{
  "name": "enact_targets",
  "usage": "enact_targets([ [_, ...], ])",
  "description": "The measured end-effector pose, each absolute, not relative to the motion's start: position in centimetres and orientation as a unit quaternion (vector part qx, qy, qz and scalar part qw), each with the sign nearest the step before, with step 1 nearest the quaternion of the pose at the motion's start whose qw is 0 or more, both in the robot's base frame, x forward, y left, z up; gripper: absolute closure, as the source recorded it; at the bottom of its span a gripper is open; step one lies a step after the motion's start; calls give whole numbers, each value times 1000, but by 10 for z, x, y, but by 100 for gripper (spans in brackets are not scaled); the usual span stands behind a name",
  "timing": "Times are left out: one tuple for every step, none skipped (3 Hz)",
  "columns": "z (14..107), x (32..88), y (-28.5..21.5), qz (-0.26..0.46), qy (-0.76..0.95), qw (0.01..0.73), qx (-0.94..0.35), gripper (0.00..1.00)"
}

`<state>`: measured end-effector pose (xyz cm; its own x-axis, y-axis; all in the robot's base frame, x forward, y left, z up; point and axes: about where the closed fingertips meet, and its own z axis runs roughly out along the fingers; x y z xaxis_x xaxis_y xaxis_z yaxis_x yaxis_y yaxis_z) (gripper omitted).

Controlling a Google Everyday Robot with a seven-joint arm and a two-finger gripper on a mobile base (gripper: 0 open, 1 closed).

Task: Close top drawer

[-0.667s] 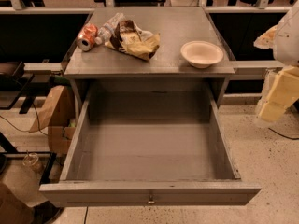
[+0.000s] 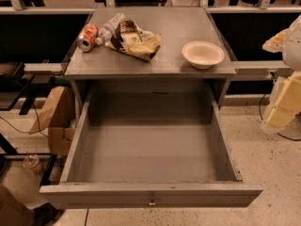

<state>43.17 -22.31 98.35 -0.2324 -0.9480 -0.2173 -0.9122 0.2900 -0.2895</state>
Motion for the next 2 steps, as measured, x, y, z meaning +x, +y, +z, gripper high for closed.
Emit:
enact_targets([
  [961, 408, -233, -42, 792, 186, -580, 0],
  [917, 372, -237, -17, 809, 186, -557, 0],
])
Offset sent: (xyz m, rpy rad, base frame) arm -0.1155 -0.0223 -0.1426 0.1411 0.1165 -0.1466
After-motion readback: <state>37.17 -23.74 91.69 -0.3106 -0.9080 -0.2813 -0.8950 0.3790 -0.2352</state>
